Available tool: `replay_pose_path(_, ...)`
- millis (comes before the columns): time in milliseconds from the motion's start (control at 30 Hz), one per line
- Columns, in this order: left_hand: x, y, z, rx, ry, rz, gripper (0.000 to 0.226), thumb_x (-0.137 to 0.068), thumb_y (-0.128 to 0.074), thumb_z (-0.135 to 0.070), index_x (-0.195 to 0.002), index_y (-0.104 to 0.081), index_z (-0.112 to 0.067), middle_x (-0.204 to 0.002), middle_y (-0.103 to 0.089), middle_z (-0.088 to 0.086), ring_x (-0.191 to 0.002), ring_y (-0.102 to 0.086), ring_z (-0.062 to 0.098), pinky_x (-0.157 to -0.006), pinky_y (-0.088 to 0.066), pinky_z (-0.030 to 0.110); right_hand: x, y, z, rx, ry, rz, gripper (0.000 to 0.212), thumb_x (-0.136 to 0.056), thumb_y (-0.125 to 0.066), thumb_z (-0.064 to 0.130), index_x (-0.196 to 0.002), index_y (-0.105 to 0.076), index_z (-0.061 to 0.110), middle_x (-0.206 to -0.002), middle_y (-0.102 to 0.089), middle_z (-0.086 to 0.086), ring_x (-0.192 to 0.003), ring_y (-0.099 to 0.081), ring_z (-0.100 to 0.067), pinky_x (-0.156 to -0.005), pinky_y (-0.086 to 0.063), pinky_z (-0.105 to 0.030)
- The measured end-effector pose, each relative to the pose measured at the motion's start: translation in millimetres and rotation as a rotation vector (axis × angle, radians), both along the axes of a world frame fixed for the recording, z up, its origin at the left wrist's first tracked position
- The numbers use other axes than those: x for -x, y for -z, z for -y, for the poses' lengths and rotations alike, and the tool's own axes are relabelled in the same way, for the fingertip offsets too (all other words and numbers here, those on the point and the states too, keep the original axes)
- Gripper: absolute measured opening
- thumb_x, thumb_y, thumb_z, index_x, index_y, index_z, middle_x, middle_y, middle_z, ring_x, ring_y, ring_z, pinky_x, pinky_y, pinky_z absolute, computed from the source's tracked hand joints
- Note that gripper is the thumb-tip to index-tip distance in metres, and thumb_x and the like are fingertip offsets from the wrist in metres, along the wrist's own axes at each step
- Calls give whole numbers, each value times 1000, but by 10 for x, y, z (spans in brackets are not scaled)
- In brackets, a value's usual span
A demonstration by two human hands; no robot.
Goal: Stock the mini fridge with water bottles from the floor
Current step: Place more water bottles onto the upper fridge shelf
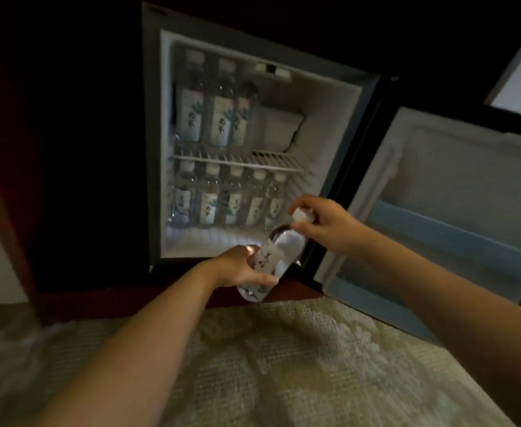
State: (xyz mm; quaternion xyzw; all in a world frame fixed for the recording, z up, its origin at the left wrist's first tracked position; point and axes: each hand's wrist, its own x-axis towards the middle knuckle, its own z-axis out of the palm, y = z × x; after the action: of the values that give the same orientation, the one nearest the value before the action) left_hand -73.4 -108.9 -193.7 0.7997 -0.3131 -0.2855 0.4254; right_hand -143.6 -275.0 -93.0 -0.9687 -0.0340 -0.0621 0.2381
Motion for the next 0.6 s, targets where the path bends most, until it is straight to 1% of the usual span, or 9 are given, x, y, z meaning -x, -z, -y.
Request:
replay_pose_path(100, -19, -132, 22, 96, -133, -43, 64, -72, -77, -37, -126, -50, -16, -117, -62, -2, -108, -60, 15, -92, -48, 26, -178, -200, -61, -118, 55, 90, 15, -91, -57, 13, -105, -53, 11, -96, -53, -3, -86, -53, -17, -70, -43, -24)
replay_pose_path(200, -4, -318, 37, 179, -273, -47, 82, -75, -75, -38, -142, -35, -13, -132, -53, -1, -117, -54, 18, -90, -43, 24, -335, -331, -124, -214, 107, 172, 29, -93, -55, 12, -121, -52, 6, -100, -53, -4, -78, -52, -12, -59, -42, -11)
replay_pose_path(233, -5, -354, 41, 228, -322, -42, 82, -75, -75, -37, -142, -34, -14, -130, -53, -2, -114, -54, 16, -86, -43, 22, -385, -361, -135, -251, 127, 198, 32, -93, -56, 13, -124, -51, 7, -102, -53, -4, -74, -52, -8, -56, -43, -7)
replay_pose_path(267, -11, -375, 50, 293, -364, -41, 74, -75, -76, -36, -137, -40, -15, -123, -57, -4, -104, -58, 12, -80, -44, 20, -424, -390, -147, -290, 146, 216, 34, -93, -55, 14, -126, -50, 8, -103, -54, -4, -72, -52, -5, -53, -42, -5)
replay_pose_path(333, -21, -396, 73, 426, -450, -45, 49, -73, -78, -30, -113, -53, -18, -106, -66, -3, -82, -60, 4, -64, -45, 16, -495, -428, -174, -365, 192, 237, 35, -94, -56, 18, -127, -50, 11, -102, -55, -4, -71, -52, -5, -49, -43, -5)
replay_pose_path(433, -40, -363, 120, 512, -555, -19, 36, -69, -81, -27, -95, -56, -23, -95, -68, -2, -76, -61, 2, -61, -47, 16, -579, -413, -234, -429, 268, 260, 39, -93, -57, 25, -129, -49, 13, -102, -53, -2, -76, -54, -10, -55, -44, -15)
replay_pose_path(500, -55, -319, 141, 515, -635, 37, 36, -64, -84, -33, -87, -56, -31, -95, -70, -3, -79, -65, 7, -71, -55, 27, -613, -379, -295, -469, 332, 249, 40, -93, -56, 29, -128, -48, 13, -105, -53, -3, -86, -55, -17, -63, -47, -25)
replay_pose_path(533, -65, -310, 141, 489, -677, 89, 38, -60, -83, -40, -86, -56, -32, -94, -71, -4, -81, -67, 12, -75, -57, 33, -630, -358, -328, -512, 359, 218, 40, -93, -55, 31, -127, -48, 12, -107, -54, -4, -86, -55, -17, -68, -51, -30)
replay_pose_path(600, -69, -328, 127, 375, -748, 229, 47, -57, -78, -54, -93, -56, -33, -92, -70, -6, -82, -67, 16, -75, -57, 39, -645, -309, -393, -635, 405, 136, 37, -92, -55, 35, -121, -49, 13, -109, -56, -5, -78, -57, -15, -76, -54, -37)
